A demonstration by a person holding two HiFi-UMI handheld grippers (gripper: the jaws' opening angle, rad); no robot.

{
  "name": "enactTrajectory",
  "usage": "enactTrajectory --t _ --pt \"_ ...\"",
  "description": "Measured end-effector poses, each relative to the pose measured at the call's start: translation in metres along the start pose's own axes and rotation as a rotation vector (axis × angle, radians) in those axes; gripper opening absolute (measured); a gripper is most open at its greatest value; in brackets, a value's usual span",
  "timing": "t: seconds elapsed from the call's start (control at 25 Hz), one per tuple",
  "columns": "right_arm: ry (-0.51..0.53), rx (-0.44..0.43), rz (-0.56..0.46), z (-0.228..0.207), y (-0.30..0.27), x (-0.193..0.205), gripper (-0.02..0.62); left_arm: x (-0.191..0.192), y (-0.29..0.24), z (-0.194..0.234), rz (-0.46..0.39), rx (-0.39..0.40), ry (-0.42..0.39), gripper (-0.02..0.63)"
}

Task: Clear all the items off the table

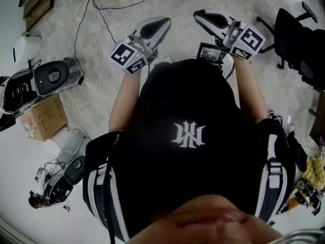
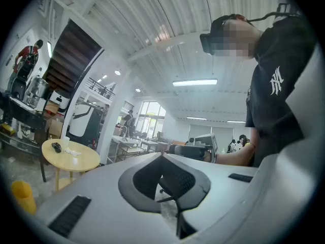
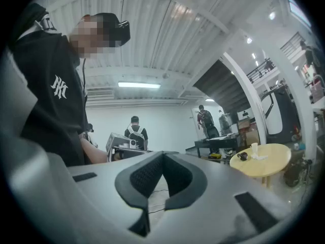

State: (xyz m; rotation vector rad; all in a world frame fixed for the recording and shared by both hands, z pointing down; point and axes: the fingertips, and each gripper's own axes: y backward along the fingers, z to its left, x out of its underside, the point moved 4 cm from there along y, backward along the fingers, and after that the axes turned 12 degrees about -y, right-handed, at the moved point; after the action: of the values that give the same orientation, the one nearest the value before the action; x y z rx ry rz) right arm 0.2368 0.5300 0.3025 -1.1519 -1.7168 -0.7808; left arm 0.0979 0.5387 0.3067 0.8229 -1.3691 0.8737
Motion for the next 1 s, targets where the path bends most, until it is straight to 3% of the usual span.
enactTrajectory --t 0.36,0.8,1.0 --pt "-0.006 -0.011 -0.005 0.002 0.0 -0.001 0.0 -0.008 0.001 0.001 0.016 0.01 -0.028 0.012" --pt "-0.021 -0.05 -0.083 0.014 0.006 0.002 0.003 -0.005 0.005 -0.014 0.003 0.047 -0.034 0.012" --pt "-0.036 -0.043 -0.043 0.019 0.005 0.012 0.003 0.0 0.005 -0.024 0.018 0.074 -0.039 0.012"
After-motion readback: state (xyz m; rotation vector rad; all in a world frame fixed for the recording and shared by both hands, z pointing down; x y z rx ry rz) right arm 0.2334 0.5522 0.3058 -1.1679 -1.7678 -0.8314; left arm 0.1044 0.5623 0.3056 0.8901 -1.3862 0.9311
